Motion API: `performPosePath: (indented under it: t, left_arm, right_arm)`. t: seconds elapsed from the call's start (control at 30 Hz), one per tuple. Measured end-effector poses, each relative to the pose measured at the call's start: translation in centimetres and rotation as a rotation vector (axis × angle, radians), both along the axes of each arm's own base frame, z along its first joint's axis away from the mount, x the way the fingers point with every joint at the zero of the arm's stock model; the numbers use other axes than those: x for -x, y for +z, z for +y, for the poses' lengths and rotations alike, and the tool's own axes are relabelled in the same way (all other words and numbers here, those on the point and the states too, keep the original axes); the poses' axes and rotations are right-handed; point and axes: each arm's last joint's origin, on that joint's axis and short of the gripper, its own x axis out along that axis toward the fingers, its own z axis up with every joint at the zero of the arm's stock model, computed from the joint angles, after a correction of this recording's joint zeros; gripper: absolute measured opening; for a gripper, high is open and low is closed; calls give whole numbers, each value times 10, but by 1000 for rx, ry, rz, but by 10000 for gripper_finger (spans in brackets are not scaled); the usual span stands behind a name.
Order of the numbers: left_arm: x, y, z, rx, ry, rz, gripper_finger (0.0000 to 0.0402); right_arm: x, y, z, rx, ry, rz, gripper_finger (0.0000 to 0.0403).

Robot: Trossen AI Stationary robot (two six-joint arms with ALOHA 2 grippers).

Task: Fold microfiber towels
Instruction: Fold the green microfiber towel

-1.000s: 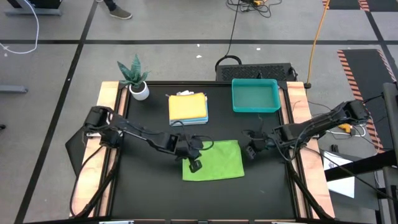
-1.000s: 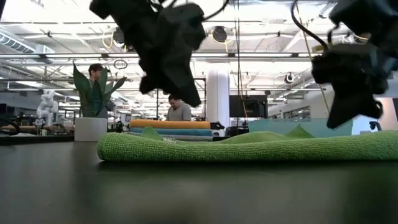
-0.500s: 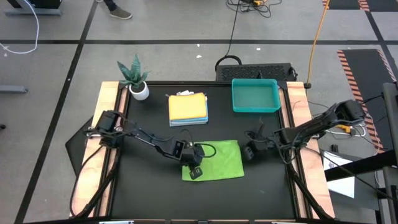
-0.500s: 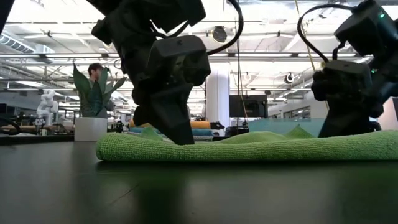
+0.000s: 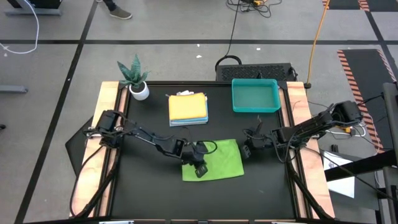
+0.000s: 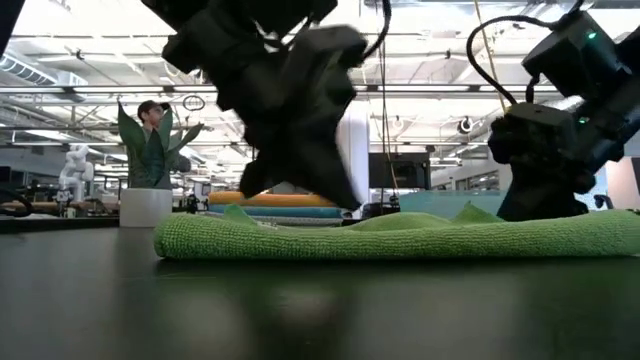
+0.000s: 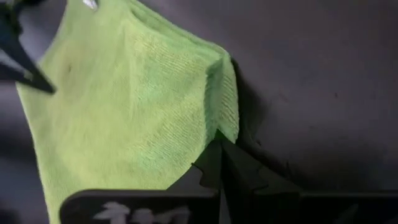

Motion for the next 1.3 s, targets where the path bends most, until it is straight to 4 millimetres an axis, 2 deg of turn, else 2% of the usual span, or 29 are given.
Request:
performPosePath:
  t: [0.13,0.3,0.4,0.63,0.87,1.0,1.13,1.23,1.3]
  left_arm:
    - [-4,-2,-5,15,47,-34,2]
    - [2,-17,-8,20,77,74,1]
    - [5,-19,-8,12,74,106,2]
    - [6,-20,3,-19,55,143,2]
    - [15,-19,22,-122,-65,249,1]
    - [22,-10,35,-175,-125,285,4]
    - [39,11,51,-240,-99,353,2]
    - [41,41,53,-240,-58,243,4]
    - [36,51,45,-211,-39,138,5]
  right_arm:
    - [0,-1,-9,20,-58,10,0]
    - [-3,-6,-17,26,-115,33,0]
    - [-4,-11,-16,29,-116,53,0]
    - [-1,-19,-2,53,-100,101,0]
    - [2,-13,38,-18,111,14,0]
    - [1,-3,63,-103,243,-46,0]
    - [3,4,80,-130,308,-67,0]
    - [1,7,81,-88,272,-97,0]
    - [-1,6,75,-32,229,-104,0]
